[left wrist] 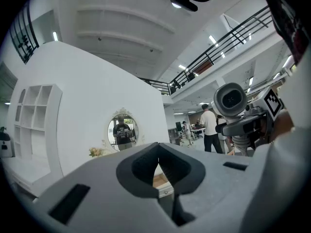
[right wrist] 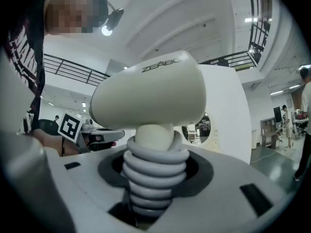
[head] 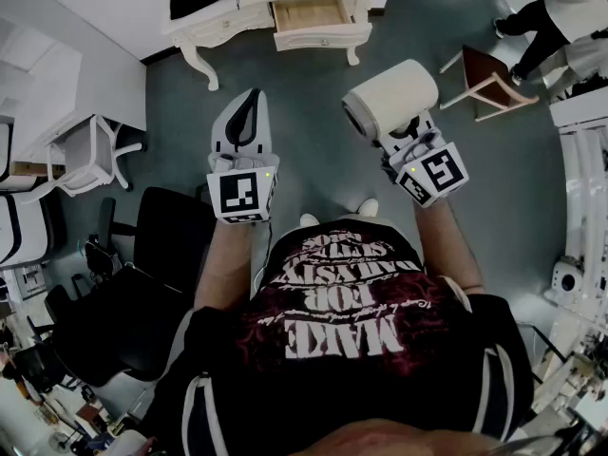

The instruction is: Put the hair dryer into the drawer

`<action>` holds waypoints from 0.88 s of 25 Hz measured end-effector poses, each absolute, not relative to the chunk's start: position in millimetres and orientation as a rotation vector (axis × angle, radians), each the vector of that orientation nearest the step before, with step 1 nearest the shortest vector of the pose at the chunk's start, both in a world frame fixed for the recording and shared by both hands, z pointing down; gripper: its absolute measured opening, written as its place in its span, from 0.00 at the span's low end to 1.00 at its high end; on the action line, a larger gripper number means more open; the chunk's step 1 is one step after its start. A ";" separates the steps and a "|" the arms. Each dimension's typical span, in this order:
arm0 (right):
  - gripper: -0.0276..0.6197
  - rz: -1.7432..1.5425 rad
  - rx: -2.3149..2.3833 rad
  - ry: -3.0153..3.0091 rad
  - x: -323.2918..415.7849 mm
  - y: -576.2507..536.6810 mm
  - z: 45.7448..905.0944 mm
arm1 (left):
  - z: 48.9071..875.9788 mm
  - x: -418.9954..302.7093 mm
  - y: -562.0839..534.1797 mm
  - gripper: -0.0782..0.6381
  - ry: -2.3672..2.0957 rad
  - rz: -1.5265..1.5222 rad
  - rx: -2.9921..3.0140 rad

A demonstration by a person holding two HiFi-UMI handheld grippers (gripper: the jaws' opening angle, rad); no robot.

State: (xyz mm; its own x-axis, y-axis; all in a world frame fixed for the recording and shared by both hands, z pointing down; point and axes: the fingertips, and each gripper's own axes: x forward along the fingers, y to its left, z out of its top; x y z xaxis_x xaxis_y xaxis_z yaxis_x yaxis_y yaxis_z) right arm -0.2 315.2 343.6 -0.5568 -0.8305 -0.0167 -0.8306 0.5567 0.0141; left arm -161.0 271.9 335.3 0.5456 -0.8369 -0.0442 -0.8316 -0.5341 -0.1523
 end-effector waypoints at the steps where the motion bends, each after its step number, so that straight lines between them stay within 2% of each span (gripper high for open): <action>1: 0.35 0.026 -1.472 2.768 -0.6 315.6 343.9 | 336.0 -161.8 272.4 0.12 1.432 -0.052 -2.626; 22: 0.35 0.001 -1.476 2.695 1.1 351.9 329.0 | 330.3 -172.4 301.2 0.12 1.389 -0.021 -2.657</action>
State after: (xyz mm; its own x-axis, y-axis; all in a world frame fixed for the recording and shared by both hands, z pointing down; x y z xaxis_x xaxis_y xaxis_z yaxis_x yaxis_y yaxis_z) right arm 1.1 351.9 329.0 -0.5366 -0.8416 -0.0609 -0.8416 0.5390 -0.0329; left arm -172.4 301.2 330.3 0.5729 -0.8179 -0.0536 -0.8158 -0.5628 -0.1332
